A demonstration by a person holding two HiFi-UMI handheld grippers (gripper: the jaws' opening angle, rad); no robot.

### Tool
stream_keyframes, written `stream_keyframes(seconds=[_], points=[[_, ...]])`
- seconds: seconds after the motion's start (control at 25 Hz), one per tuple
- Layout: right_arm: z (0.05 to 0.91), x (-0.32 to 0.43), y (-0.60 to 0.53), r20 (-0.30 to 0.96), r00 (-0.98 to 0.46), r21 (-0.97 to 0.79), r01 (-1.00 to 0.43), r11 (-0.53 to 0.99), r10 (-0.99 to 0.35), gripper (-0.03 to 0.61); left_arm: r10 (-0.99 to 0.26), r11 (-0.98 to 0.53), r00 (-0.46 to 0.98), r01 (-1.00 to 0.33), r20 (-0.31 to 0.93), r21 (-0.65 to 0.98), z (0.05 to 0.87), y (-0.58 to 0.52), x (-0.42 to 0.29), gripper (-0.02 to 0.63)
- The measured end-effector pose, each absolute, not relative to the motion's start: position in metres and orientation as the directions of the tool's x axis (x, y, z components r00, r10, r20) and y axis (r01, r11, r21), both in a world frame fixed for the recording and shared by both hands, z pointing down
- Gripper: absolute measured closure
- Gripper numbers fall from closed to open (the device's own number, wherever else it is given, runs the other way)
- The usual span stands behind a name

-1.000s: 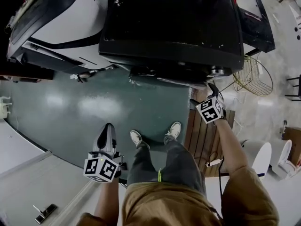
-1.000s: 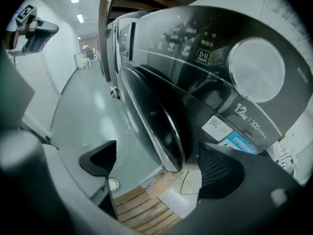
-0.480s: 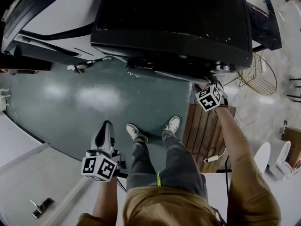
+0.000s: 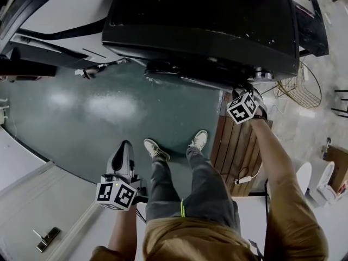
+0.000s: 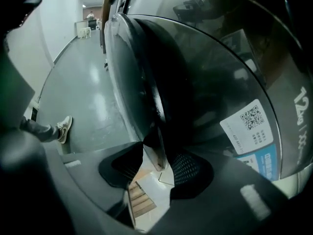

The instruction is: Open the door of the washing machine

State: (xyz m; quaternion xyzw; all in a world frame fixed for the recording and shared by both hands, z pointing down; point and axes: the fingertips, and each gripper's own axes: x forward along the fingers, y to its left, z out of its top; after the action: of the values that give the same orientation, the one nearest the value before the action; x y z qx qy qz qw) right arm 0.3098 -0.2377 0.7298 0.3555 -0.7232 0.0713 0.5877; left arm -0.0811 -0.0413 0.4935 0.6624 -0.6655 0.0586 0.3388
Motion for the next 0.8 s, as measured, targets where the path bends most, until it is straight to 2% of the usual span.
stream_keyframes(seconds=[0.28,0.64,0.8], points=[[0.739,0.314,-0.236,0.912,0.021,0.373,-0.461,0.805,-0.41,0.428,-0.835,0.112,0.128,-0.913,0.536,0.391,0.507,-0.038,-0.08,0.554],[0.742,0.316,-0.236,0.922,0.06,0.368,-0.441,0.819,-0.382,0.436,-0.824,0.094,0.156,-0.91,0.545,0.404,0.522,-0.029,-0.076,0.554],[0.744,0.323,-0.232,0.924,0.109,0.381,-0.362,0.851,-0.367,0.446,-0.818,0.103,0.16,-0.904,0.552,0.415,0.526,-0.025,-0.077,0.554]])
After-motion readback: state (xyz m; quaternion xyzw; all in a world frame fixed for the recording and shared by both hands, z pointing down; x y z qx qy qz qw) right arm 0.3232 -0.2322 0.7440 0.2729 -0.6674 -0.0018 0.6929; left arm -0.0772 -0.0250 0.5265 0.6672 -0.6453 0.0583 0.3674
